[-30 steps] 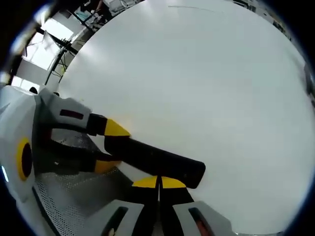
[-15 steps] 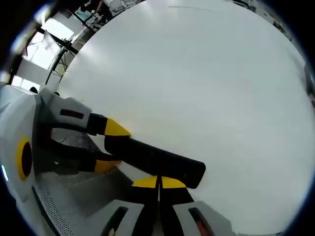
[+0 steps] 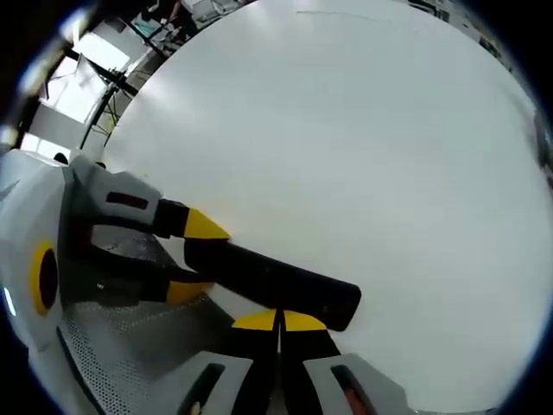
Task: Press the specified remote control buttons in sequence, fully releasing each button before pressing the next.
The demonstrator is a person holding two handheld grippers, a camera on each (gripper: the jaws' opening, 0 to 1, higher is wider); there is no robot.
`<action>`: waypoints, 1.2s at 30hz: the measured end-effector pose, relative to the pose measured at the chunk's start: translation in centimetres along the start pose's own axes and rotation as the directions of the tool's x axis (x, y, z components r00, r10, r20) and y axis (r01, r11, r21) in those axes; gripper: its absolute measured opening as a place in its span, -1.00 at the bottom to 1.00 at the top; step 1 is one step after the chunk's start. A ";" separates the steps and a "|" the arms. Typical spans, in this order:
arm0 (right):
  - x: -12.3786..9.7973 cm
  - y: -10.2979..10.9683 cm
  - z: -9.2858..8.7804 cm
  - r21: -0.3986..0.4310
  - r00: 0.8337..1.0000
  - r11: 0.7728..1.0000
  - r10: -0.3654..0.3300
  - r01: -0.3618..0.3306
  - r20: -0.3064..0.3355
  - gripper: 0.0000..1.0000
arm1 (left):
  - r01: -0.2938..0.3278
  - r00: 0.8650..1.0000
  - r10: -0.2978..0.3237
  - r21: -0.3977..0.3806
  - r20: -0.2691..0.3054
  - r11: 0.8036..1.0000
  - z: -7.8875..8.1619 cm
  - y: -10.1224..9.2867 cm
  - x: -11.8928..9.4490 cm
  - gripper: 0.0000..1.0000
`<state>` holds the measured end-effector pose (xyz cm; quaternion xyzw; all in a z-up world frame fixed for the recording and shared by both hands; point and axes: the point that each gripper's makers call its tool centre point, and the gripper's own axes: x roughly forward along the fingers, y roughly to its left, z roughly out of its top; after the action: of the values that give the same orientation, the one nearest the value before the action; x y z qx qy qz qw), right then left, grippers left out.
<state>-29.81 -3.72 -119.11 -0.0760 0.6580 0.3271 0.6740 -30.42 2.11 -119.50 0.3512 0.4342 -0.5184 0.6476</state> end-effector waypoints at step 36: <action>-0.2 -0.9 1.9 -0.004 0.995 0.998 -0.064 0.065 0.074 -1.00 | 0.003 0.998 -0.001 -0.030 0.070 1.000 0.0 0.1 0.0 -0.51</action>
<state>-27.68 -3.45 -118.98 -0.0875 0.6288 0.3099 0.7077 -30.31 2.10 -119.48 0.3225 0.4193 -0.5245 0.6672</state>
